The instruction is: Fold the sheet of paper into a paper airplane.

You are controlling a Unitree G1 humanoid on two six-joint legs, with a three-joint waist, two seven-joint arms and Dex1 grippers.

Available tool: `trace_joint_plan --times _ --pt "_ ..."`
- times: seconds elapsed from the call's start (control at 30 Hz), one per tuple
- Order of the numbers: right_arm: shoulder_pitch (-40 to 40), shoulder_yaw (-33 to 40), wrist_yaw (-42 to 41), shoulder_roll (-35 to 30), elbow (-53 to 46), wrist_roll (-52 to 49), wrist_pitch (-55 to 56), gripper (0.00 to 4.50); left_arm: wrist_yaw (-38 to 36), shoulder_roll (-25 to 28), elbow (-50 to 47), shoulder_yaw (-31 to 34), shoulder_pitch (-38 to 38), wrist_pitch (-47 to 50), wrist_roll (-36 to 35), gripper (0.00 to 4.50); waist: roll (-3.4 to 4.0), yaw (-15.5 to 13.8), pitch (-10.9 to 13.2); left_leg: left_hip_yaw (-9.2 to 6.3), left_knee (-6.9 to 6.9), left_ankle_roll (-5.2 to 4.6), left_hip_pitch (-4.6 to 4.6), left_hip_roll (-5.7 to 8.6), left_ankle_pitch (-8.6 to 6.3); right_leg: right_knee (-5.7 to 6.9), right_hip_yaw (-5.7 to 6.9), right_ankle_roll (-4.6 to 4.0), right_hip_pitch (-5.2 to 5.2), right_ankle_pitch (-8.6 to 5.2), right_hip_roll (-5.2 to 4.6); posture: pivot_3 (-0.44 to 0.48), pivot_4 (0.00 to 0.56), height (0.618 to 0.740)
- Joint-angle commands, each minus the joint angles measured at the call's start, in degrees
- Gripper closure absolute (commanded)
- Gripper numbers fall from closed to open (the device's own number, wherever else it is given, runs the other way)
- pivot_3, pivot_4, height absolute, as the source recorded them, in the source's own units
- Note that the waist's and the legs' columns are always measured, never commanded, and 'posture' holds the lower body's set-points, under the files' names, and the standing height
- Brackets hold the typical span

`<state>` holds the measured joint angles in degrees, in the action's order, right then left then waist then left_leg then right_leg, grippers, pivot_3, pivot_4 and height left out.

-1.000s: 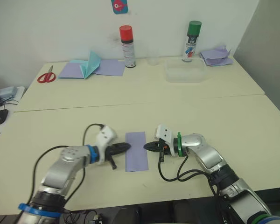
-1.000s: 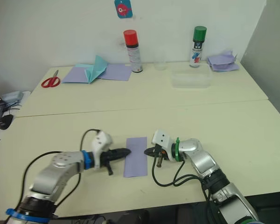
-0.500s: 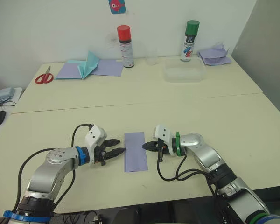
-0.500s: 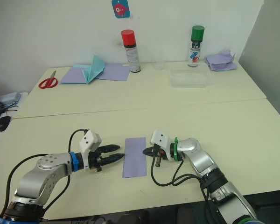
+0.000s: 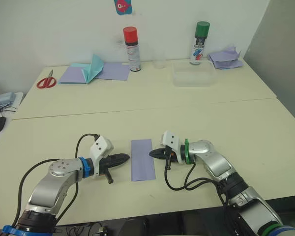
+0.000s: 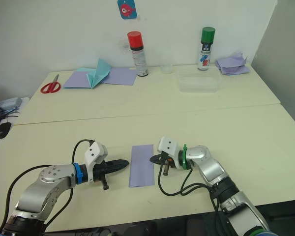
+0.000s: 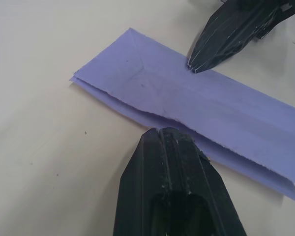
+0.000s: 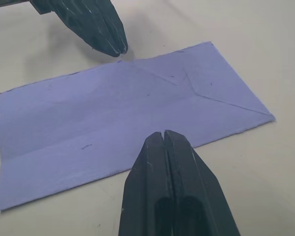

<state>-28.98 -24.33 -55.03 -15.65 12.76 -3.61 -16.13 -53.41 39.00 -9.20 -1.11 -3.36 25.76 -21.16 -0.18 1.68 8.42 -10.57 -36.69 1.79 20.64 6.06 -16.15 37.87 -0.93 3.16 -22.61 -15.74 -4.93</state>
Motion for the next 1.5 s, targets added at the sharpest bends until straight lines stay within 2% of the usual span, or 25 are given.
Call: trace_joint_plan --times 0.03,0.67,0.9,0.93,1.0,1.07,1.23,1.5 --pt "-0.04 -0.79 1.23 0.01 2.66 2.09 -1.41 4.50 -0.39 0.18 -0.75 -0.35 -1.10 -1.07 0.61 4.48 0.00 0.00 0.00 0.00 0.00 0.00 0.00 0.00 0.00 0.00 0.00 0.00 0.00 0.00 0.00 0.000 0.150 0.740" --pt "0.26 0.50 1.65 0.22 1.89 1.16 -2.59 4.50 -1.50 -2.57 0.43 -3.01 -7.08 -0.27 0.50 4.48 0.00 0.00 0.00 -0.02 0.00 0.02 0.01 0.02 0.01 0.00 0.00 0.00 0.00 0.00 0.00 0.000 0.150 0.740" --pt "-0.99 6.96 1.34 -0.07 -6.34 -6.22 -13.68 4.50 -2.15 -2.77 1.38 -4.96 -7.38 -1.29 1.73 4.48 -0.01 -0.19 0.06 -0.03 -0.03 0.05 0.21 0.11 0.03 0.00 -0.01 -0.01 -0.14 0.01 0.00 0.000 0.150 0.740" --pt "-1.45 7.63 1.26 -0.23 -7.43 -7.19 -15.73 4.11 -2.10 -3.01 1.47 -5.15 -7.69 -1.26 1.69 4.50 -0.03 -0.21 0.08 -0.03 -0.03 0.07 0.25 0.14 0.04 0.01 -0.01 -0.01 -0.22 0.01 0.00 0.000 0.150 0.740" --pt "-2.23 8.67 1.09 -0.34 -10.06 -9.35 -20.44 3.65 -2.09 -3.45 1.61 -5.47 -8.16 -1.30 1.75 4.50 -0.08 -0.19 0.12 -0.01 -0.03 0.11 0.33 0.17 0.06 0.02 -0.03 -0.02 -0.33 0.01 -0.07 0.000 0.150 0.740" --pt "-2.76 9.18 1.82 -0.12 -12.52 -10.90 -24.67 2.89 -2.18 -3.74 1.75 -5.60 -8.47 -1.30 1.91 4.50 -0.09 -0.12 0.12 0.01 -0.05 0.17 0.51 0.15 0.10 0.07 -0.02 -0.31 -0.56 0.19 -0.13 0.000 0.150 0.740" --pt "-3.34 11.99 6.92 3.42 -16.34 -15.84 -37.74 1.10 -2.57 -4.45 2.37 -5.81 -9.23 -1.76 2.33 4.50 -0.10 0.04 0.13 -0.08 -0.03 0.19 0.50 0.15 0.04 0.07 0.00 -0.33 -0.69 0.20 -0.15 0.000 0.150 0.740" --pt "-6.25 19.39 14.51 7.78 -17.70 -23.72 -57.38 1.10 -2.73 -5.52 2.21 -6.98 -9.87 -1.96 2.65 4.50 -0.10 -0.02 0.13 -0.07 -0.10 0.18 0.49 0.20 0.01 0.07 -0.03 -0.36 -0.73 0.22 -0.15 0.000 0.150 0.740"
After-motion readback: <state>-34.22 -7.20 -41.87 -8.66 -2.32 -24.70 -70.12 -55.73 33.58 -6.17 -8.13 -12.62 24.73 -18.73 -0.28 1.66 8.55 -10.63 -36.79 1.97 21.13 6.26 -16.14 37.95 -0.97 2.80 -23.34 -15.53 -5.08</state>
